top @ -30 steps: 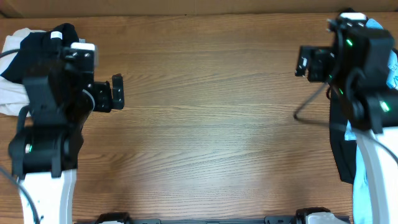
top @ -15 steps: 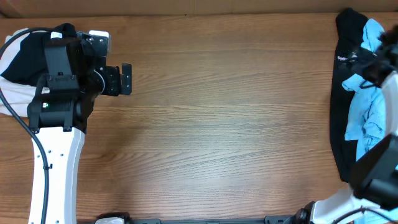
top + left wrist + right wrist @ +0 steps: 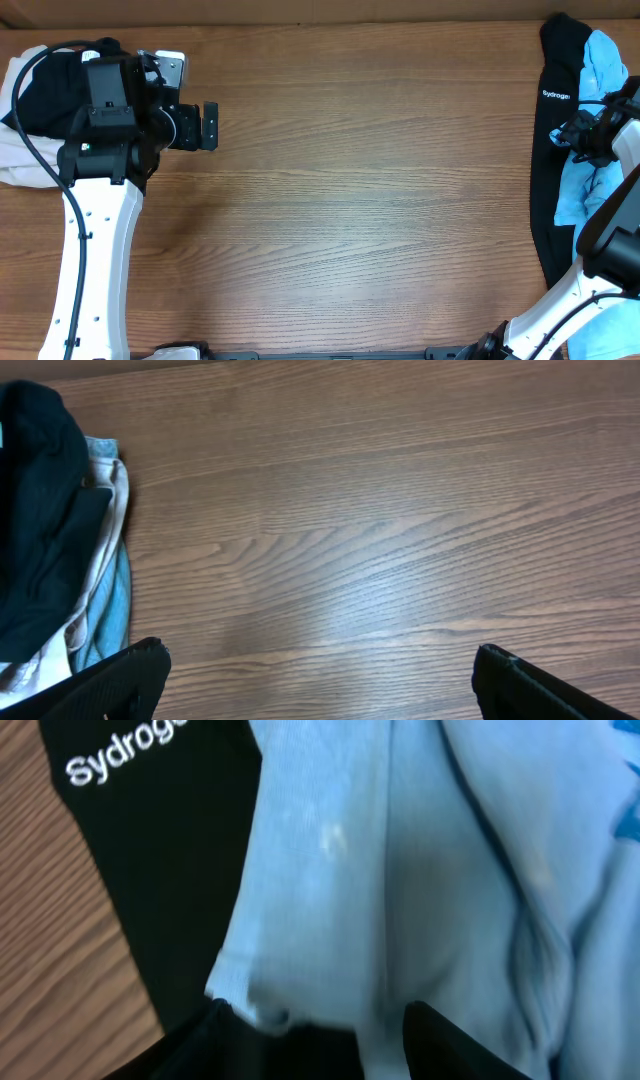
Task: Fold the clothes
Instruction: 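Reach the right gripper to the light blue T-shirt and grasp it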
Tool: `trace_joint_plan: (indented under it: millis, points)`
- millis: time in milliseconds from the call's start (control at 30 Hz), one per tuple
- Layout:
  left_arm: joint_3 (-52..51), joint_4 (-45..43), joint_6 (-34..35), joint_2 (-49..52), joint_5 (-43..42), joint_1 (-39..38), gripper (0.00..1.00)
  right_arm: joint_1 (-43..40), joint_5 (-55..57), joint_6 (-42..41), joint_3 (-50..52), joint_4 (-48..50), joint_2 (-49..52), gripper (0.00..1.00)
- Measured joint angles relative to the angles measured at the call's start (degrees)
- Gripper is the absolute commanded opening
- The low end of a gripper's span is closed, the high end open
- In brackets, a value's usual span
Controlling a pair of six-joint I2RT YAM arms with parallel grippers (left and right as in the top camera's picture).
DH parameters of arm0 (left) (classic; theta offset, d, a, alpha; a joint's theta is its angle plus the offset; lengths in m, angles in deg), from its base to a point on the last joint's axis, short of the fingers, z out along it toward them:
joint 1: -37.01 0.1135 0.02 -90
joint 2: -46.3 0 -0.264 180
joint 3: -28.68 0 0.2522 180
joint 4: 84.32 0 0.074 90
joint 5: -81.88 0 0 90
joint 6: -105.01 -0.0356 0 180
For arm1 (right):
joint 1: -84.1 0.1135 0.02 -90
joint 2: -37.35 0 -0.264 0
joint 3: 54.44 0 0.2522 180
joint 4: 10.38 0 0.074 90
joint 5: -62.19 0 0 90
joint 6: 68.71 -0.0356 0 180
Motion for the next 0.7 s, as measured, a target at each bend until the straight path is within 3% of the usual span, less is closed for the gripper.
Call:
trace_joint_plan:
  millis: [200, 333, 400, 500, 700]
  points:
    - [0.0, 0.0, 0.0, 0.0, -0.8, 0.0, 0.99, 0.0, 0.0, 0.0, 0.0, 3.3, 1.5, 0.49]
    - [0.0, 0.0, 0.0, 0.0, -0.8, 0.0, 1.00, 0.0, 0.0, -0.1, 0.0, 3.8, 1.5, 0.25]
    - [0.0, 0.0, 0.0, 0.0, -1.0, 0.0, 0.95, 0.0, 0.0, -0.3, 0.0, 3.5, 1.5, 0.04]
    - [0.0, 0.0, 0.0, 0.0, -1.0, 0.0, 0.71, 0.0, -0.4, -0.2, 0.0, 3.3, 1.5, 0.04]
    - [0.0, -2.4, 0.0, 0.0, -1.0, 0.0, 0.68, -0.1, -6.3, -0.9, 0.0, 2.4, 1.1, 0.04]
